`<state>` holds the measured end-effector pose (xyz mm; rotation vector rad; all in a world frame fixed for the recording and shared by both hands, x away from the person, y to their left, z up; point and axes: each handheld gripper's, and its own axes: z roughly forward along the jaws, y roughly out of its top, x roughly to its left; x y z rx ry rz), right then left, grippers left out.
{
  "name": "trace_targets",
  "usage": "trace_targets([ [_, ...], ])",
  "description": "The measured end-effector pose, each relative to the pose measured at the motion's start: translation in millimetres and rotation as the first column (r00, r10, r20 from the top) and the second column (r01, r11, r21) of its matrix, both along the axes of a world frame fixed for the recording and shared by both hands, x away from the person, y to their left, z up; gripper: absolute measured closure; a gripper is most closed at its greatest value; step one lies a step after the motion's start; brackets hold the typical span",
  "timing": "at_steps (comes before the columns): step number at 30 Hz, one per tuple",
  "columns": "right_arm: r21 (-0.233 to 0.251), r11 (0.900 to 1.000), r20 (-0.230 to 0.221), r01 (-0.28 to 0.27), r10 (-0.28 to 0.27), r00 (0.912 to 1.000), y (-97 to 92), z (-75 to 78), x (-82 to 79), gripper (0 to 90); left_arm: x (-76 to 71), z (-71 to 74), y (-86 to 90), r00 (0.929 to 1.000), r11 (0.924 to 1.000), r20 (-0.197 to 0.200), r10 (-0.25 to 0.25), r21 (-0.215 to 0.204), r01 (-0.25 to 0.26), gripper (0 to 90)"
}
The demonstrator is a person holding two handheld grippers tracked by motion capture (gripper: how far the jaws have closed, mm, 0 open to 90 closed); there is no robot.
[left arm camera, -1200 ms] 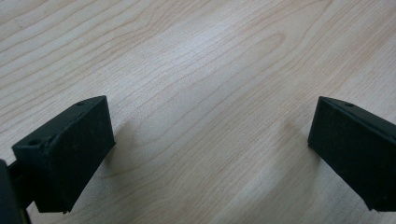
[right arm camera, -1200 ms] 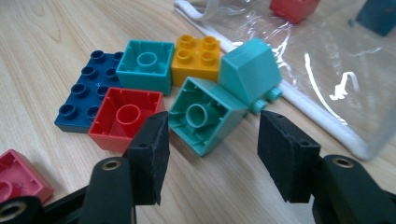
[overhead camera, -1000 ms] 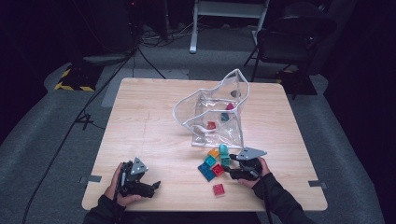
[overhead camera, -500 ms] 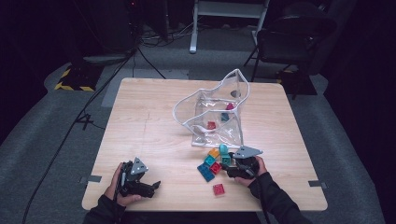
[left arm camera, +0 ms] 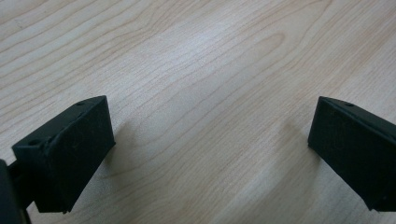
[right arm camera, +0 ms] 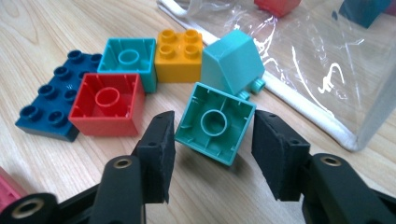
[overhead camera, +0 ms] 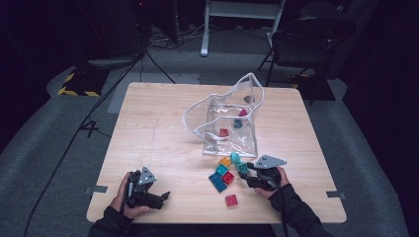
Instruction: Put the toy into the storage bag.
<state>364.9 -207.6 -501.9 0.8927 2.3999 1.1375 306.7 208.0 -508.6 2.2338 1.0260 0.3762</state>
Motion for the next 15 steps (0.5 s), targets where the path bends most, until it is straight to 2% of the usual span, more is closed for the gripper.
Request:
trace_targets([
  [7, -0.001, 1.0, 0.002, -0.007, 0.007, 1.0, -2.1, -1.6, 0.4, 59.2, 0.0, 0.0, 0.0, 1.0, 1.0, 0.0, 0.0, 0.0, 0.0, 0.5],
  [12, -0.002, 1.0, 0.006, -0.003, 0.003, 1.0, -1.0, -1.7, -0.1, 59.3, 0.0, 0.0, 0.0, 1.0, 1.0, 0.0, 0.0, 0.0, 0.0, 0.5],
  [15, 0.006, 1.0, 0.002, -0.001, 0.001, 1.0, -0.4, -1.4, 0.5, 52.5, 0.0, 0.0, 0.0, 1.0, 1.0, 0.0, 0.0, 0.0, 0.0, 0.6],
])
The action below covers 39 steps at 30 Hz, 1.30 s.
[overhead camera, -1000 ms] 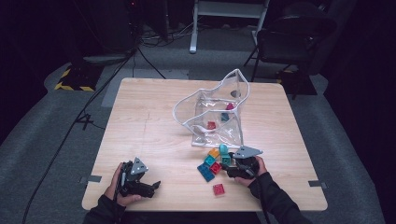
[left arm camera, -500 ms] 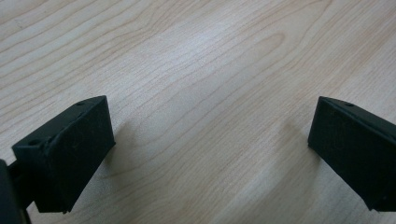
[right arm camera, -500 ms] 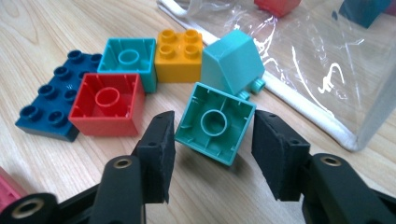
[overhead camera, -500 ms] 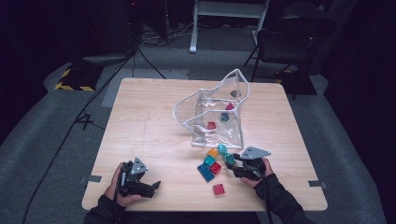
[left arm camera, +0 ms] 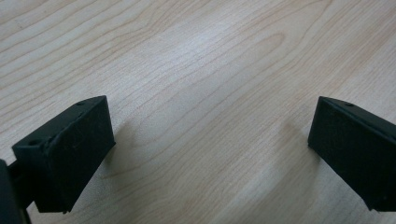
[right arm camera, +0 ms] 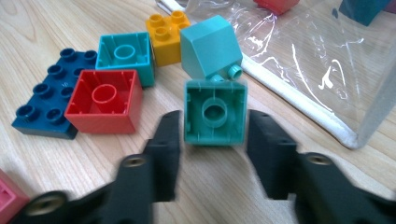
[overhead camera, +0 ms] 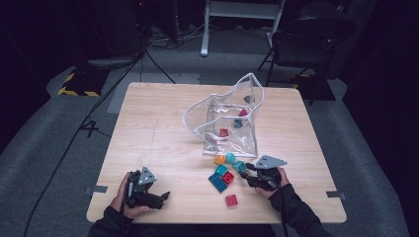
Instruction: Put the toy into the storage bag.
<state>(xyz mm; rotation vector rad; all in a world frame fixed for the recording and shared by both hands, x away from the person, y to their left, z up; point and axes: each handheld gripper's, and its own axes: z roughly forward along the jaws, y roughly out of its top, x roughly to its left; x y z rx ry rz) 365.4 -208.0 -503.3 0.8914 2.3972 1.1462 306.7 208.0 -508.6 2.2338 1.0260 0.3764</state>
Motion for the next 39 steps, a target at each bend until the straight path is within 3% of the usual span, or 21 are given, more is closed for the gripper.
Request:
trace_targets([
  [6, -0.012, 0.9999, 0.006, 0.012, -0.012, 0.9999, 6.3, 0.0, 2.7, 50.1, 0.0, 0.0, 0.0, 1.0, 1.0, 0.0, 0.0, 0.0, 0.0, 0.5],
  [10, -0.025, 0.9996, 0.011, 0.013, -0.012, 0.9999, 11.6, -0.4, 3.4, 58.4, 0.0, 0.0, 0.0, 1.0, 1.0, 0.0, 0.0, 0.0, 0.0, 0.5],
  [13, -0.029, 0.9993, 0.023, 0.022, -0.022, 0.9995, 10.7, 1.0, 2.7, 59.2, 0.0, 0.0, 0.0, 1.0, 1.0, 0.0, 0.0, 0.0, 0.0, 0.5],
  [24, 0.024, 0.9988, 0.057, 0.043, -0.044, 0.9974, -9.9, 16.8, -4.3, 59.3, 0.0, 0.0, 0.0, 1.0, 1.0, 0.0, 0.0, 0.0, 0.0, 0.5],
  [39, 0.127, 0.9894, 0.139, 0.069, -0.087, 0.9865, -39.2, 60.2, -12.9, 59.3, 0.0, 0.0, 0.0, 1.0, 1.0, 0.0, 0.0, 0.0, 0.0, 0.5],
])
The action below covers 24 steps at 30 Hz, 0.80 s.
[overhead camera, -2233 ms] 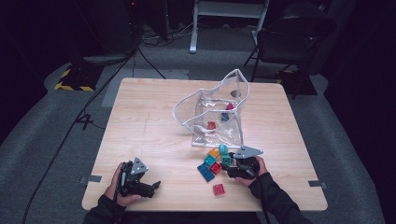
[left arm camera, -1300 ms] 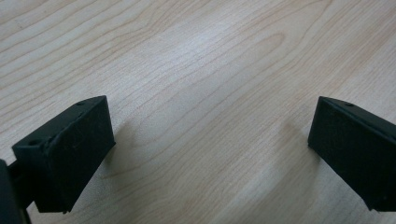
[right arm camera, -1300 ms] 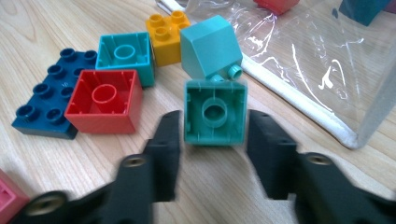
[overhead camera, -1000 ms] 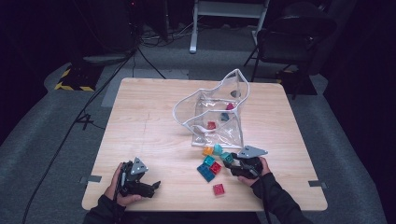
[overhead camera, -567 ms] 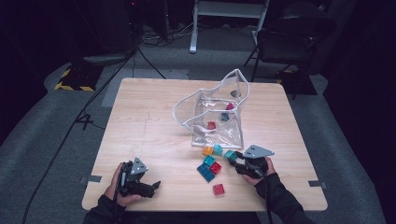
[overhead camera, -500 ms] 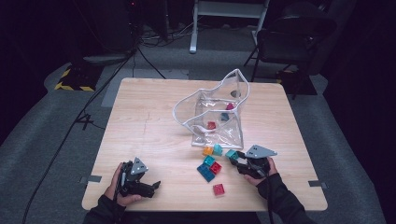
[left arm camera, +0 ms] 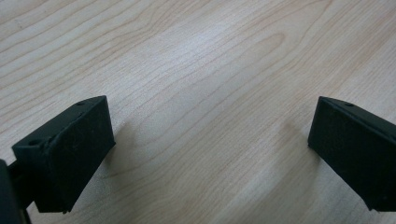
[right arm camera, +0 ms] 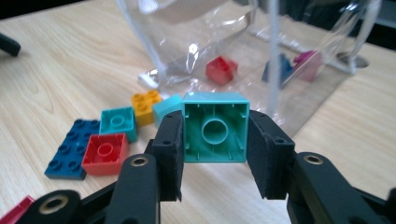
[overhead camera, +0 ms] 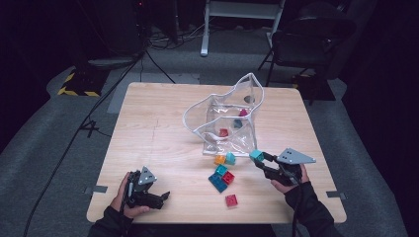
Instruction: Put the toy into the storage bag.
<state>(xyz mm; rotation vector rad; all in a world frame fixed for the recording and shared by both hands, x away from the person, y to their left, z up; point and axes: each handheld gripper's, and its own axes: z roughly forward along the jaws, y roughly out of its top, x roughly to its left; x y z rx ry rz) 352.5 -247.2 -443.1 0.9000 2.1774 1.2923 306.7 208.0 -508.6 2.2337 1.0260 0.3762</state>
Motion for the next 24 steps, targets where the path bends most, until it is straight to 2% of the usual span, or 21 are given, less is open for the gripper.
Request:
trace_targets([
  [13, 0.055, 0.9976, 0.082, 0.041, -0.045, 0.9956, -22.7, 46.7, 8.1, 59.3, 0.0, 0.0, 0.0, 1.0, 1.0, 0.0, 0.0, 0.0, 0.0, 0.5],
  [24, 0.071, 0.9965, 0.137, 0.044, -0.053, 0.9892, -19.3, 83.4, 24.1, 59.3, 0.0, 0.0, 0.0, 1.0, 1.0, 0.0, 0.0, 0.0, 0.0, 0.5],
])
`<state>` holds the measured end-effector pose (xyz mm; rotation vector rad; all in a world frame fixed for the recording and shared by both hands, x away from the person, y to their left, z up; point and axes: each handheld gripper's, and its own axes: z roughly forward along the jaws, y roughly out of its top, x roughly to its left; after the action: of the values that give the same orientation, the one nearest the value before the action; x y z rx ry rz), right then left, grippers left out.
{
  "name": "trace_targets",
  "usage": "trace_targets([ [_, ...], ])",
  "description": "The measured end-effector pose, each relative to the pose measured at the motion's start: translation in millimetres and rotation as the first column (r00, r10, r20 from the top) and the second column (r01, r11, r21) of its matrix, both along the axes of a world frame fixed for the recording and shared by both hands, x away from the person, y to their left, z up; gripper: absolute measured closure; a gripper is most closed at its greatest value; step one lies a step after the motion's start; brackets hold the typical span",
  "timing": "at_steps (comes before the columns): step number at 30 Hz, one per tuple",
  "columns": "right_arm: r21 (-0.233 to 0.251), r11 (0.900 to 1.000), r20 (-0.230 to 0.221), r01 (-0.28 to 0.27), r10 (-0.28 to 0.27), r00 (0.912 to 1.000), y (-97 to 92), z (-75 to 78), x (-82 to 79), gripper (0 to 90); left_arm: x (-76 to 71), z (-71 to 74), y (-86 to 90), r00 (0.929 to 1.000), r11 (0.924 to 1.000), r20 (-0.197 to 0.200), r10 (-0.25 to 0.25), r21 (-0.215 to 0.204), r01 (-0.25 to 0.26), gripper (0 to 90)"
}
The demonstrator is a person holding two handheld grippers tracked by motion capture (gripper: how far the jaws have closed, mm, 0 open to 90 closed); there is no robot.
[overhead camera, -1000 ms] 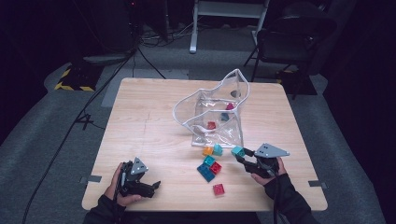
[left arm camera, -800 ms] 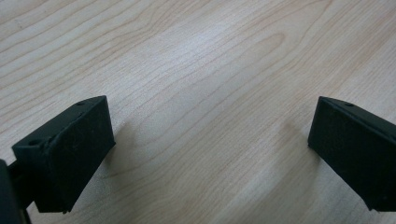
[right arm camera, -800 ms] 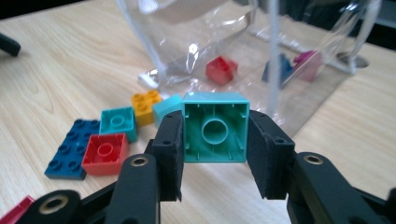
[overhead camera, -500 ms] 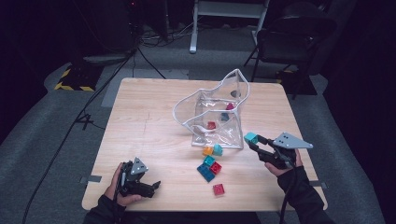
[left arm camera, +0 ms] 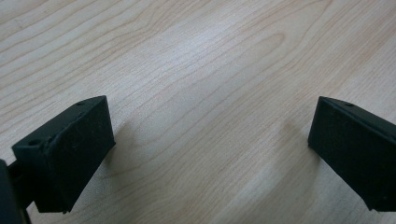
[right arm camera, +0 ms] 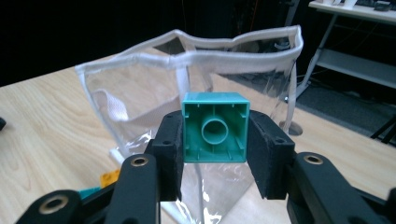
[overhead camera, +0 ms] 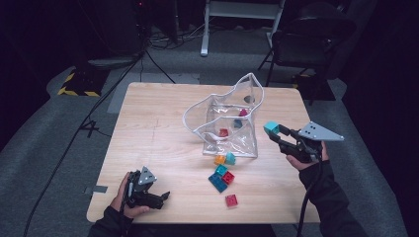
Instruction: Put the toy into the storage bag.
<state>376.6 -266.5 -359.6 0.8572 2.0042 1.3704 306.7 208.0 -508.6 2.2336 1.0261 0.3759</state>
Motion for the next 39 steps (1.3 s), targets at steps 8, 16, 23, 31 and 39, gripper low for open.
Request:
trace_targets([
  [8, 0.01, 0.9999, 0.037, 0.003, -0.004, 0.9993, 5.9, 24.1, 10.0, 59.3, 0.0, 0.0, 0.0, 1.0, 1.0, 0.0, 0.0, 0.0, 0.0, 0.5],
  [16, 0.018, 0.9998, 0.059, -0.004, 0.003, 0.9982, 16.3, 39.3, 20.3, 59.3, 0.0, 0.0, 0.0, 1.0, 1.0, 0.0, 0.0, 0.0, 0.0, 0.5],
  [23, 0.023, 0.9996, 0.062, -0.015, 0.013, 0.998, 33.9, 49.3, 33.0, 59.3, 0.0, 0.0, 0.0, 1.0, 1.0, 0.0, 0.0, 0.0, 0.0, 0.5],
  [31, 0.012, 0.9998, 0.065, -0.017, 0.017, 0.9978, 55.0, 58.8, 47.9, 59.3, 0.0, 0.0, 0.0, 1.0, 1.0, 0.0, 0.0, 0.0, 0.0, 0.5],
  [39, -0.008, 0.9997, 0.057, -0.022, 0.022, 0.9981, 70.8, 60.4, 59.0, 59.3, 0.0, 0.0, 0.0, 1.0, 1.0, 0.0, 0.0, 0.0, 0.0, 0.5],
])
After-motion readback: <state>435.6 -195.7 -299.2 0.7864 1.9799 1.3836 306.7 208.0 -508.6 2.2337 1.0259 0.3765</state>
